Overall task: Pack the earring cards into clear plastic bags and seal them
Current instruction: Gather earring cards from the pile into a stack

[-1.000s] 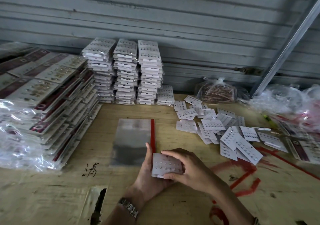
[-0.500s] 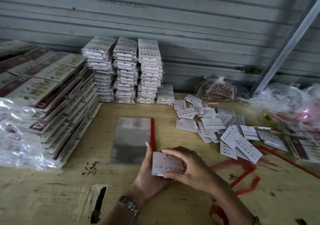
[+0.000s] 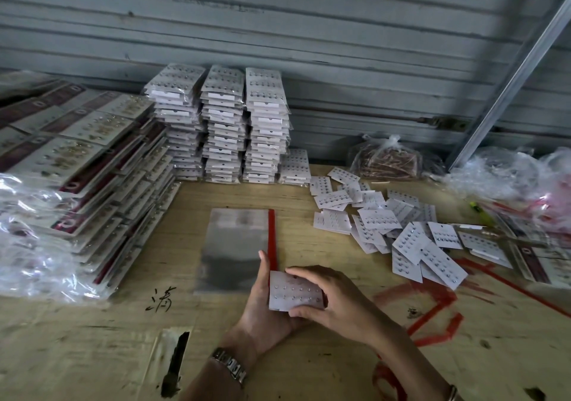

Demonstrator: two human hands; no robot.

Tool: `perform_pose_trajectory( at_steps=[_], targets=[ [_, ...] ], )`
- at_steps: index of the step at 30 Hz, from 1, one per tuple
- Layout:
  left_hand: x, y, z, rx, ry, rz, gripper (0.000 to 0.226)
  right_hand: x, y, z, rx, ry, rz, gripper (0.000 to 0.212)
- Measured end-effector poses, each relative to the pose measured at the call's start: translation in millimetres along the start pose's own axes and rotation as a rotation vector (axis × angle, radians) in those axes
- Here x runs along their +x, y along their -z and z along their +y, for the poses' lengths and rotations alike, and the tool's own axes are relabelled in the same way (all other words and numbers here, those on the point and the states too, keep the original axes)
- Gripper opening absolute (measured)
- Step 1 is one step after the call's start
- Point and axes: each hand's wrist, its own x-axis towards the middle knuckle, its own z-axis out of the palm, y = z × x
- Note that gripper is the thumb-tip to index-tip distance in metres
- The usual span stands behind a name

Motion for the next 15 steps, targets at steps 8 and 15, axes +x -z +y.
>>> perform_pose_trajectory(
  at_steps=[8,15],
  targets=[
    [-3.4,-4.4,3.1,-0.046,0.023,-0.038,0.092,-1.7,-1.0,-0.8,-0.032,0.007,0.014,0.076],
    [-5.9,-7.8,3.6,-0.014,0.052,-0.046,0.072,-0.8,0.5,4.1,-0.053,-0.003,-0.055,0.083]
  ],
)
